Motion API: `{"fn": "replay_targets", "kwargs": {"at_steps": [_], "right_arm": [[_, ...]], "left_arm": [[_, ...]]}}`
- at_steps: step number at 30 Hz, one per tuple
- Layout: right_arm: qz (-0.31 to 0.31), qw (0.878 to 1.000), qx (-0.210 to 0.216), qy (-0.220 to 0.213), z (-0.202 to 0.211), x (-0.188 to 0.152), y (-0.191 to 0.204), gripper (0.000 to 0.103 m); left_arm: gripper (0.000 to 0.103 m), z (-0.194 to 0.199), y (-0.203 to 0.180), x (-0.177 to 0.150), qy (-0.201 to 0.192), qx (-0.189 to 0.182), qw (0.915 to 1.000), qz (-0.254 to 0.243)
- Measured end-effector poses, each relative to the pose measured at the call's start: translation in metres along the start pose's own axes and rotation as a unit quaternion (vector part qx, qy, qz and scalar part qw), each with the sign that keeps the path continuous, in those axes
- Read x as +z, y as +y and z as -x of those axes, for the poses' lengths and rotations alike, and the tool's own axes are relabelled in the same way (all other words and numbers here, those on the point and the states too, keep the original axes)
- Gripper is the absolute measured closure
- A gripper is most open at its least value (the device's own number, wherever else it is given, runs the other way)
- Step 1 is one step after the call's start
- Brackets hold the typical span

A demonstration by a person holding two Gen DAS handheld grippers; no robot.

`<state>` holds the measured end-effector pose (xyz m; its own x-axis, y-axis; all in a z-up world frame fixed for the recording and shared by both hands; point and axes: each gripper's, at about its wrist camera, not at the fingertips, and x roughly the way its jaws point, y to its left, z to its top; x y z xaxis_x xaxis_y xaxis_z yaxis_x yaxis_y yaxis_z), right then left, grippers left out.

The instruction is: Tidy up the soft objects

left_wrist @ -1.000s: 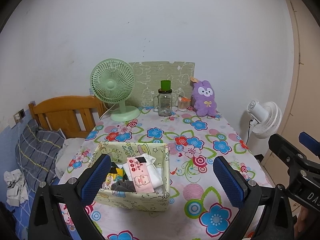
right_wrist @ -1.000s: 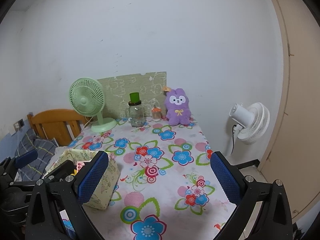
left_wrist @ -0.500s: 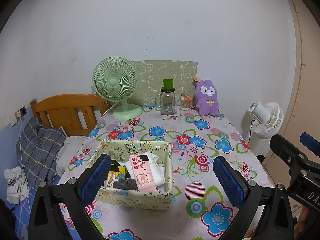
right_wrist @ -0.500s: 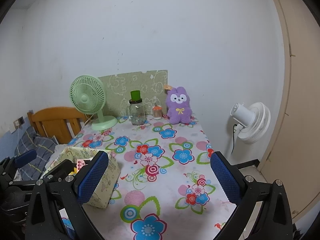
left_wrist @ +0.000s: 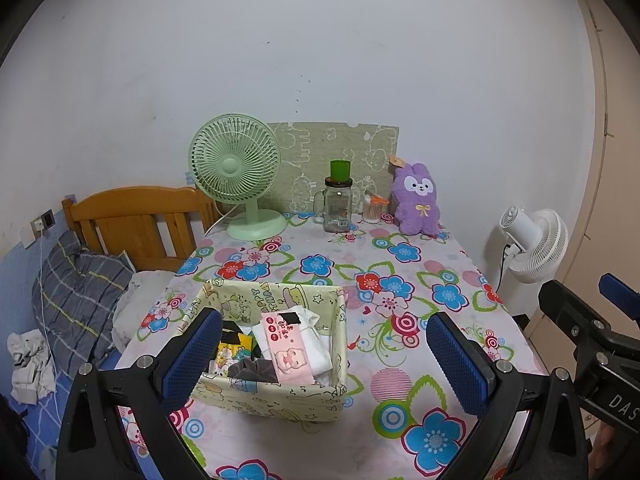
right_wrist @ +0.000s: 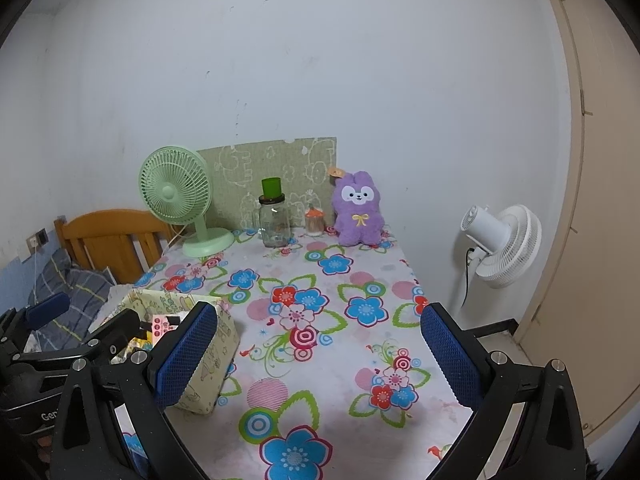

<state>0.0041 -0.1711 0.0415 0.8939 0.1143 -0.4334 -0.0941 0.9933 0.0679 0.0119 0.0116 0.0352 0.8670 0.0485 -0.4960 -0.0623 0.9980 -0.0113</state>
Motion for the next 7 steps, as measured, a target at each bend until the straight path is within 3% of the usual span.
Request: {"fn": "replay_targets", "kwargs": {"at_steps": [7], "right_arm": [[-0.005,1.0,0.002,0.004,-0.0001,-0.0004,-0.0007,0.0]], "left_arm": [[0.0,0.0018,-0.0012,0.0004,-0.001,0.004,1.0,-0.003]]}}
